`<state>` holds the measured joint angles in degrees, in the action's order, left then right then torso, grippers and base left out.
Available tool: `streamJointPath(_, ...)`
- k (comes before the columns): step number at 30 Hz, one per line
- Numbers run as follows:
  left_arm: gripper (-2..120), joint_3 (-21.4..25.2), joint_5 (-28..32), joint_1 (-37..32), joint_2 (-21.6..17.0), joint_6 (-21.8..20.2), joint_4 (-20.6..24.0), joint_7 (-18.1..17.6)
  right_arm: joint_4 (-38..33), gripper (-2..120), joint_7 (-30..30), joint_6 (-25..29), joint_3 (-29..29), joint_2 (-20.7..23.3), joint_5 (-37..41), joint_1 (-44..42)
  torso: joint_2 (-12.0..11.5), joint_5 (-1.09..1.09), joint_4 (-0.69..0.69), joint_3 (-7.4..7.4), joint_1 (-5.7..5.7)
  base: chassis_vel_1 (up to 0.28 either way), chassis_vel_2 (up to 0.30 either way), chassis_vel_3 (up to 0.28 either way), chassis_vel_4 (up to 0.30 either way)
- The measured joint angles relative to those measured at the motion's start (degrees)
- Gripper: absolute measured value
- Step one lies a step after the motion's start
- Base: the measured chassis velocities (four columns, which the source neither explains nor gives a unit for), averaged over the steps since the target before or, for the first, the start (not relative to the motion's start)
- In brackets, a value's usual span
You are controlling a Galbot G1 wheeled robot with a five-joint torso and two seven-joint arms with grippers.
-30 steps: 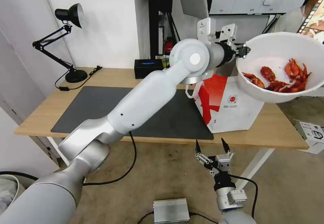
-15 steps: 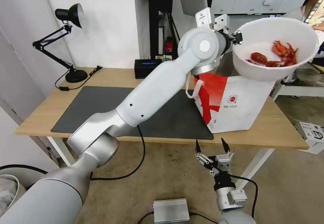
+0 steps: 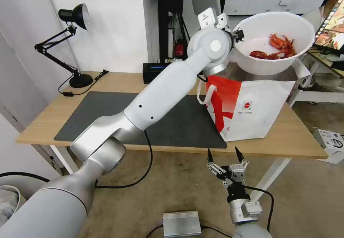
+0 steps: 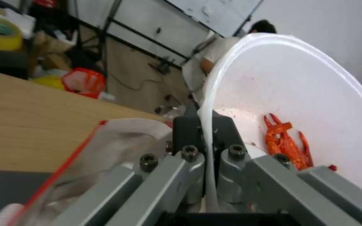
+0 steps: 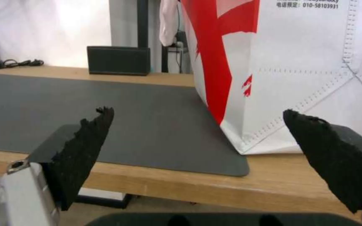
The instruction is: Pick up the trash from the table and place it into the takeout bag.
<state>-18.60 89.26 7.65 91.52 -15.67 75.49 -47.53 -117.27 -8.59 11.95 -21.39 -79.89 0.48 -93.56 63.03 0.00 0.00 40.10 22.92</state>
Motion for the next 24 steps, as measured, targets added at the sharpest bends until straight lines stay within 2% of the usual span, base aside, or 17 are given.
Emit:
streamJointPath(6, 0, -1.91, -3.38, -1.96, 0.0, 1.95, -0.89, -2.22, 0.0, 100, 0.0, 0.0, 0.0, 0.0, 0.0, 0.01, 0.0, 0.0, 0.0, 0.0, 0.0, 0.0, 0.0, 0.0, 0.0)
streamJointPath(14, 0, -3.8, -6.73, -3.81, 0.0, 2.27, -1.04, -4.69, 0.0, 100, 0.0, 0.0, 0.0, 0.0, 0.0, 0.0, 0.0, 0.0, 0.0, 0.0, -0.01, 0.0, 0.0, 0.0, 0.0)
streamJointPath(24, 0, -4.92, -7.34, -4.66, -0.01, 1.63, -0.61, -5.21, 0.0, 100, 0.0, 0.0, 0.0, 0.0, 0.0, 0.0, 0.0, 0.0, 0.0, 0.0, -0.01, 0.0, 0.0, 0.0, 0.0)
